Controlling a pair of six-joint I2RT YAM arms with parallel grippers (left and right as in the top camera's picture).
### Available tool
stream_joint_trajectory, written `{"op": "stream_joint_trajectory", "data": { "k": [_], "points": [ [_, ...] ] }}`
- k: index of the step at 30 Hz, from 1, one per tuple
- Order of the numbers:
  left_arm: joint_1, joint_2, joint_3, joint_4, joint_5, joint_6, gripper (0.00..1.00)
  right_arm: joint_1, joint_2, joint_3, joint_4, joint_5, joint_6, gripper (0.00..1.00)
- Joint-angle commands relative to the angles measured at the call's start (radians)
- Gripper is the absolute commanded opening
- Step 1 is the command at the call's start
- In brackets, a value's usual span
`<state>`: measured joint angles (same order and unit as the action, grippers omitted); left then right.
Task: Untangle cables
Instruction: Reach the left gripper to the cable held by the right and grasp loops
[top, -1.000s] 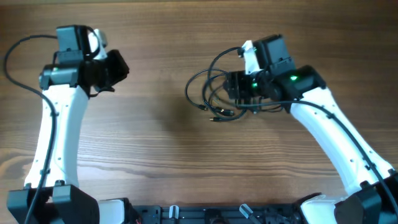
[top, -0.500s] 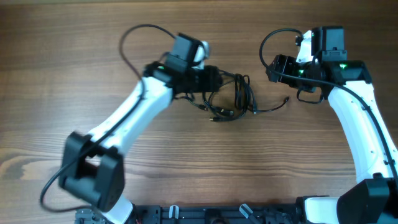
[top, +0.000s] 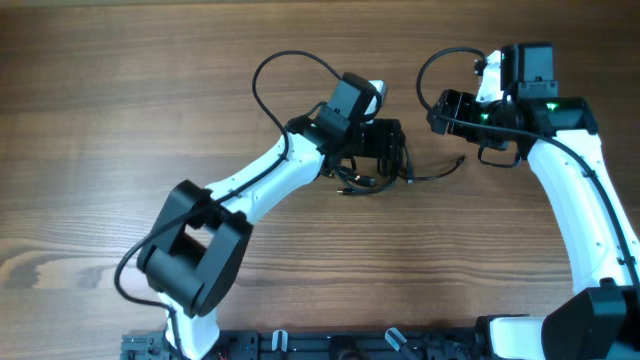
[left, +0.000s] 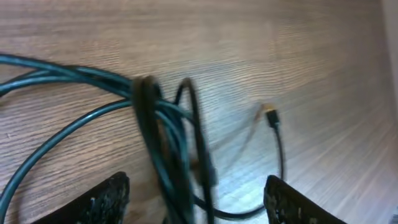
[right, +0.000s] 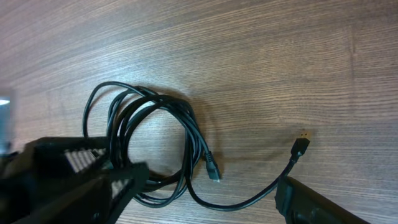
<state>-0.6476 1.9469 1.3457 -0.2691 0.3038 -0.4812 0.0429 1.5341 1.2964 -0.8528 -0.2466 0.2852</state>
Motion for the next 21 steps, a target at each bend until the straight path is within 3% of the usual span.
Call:
{"op": "stream_joint_trajectory", "data": {
  "k": [1, 6, 12, 19, 21],
  "points": [
    [-0.002, 0.045, 0.000, 0.000, -0.021, -0.005, 0.65, 0.001, 0.003, 0.006, -0.002, -0.016, -0.023, 0.87],
    [-0.004, 0.047, 0.000, 0.000, -0.021, -0.005, 0.47, 0.001, 0.005, 0.006, -0.002, -0.016, -0.023, 0.86],
    [-0.005, 0.050, 0.000, 0.000, -0.036, -0.005, 0.35, 0.001, 0.005, 0.006, -0.007, -0.017, -0.024, 0.86],
    [-0.005, 0.050, 0.000, 0.001, -0.044, 0.003, 0.05, 0.002, 0.005, 0.006, -0.014, -0.026, -0.030, 0.86],
    [-0.004, 0.050, 0.001, 0.001, -0.047, 0.016, 0.04, 0.003, 0.005, 0.006, -0.012, -0.059, -0.061, 0.86]
  ]
}}
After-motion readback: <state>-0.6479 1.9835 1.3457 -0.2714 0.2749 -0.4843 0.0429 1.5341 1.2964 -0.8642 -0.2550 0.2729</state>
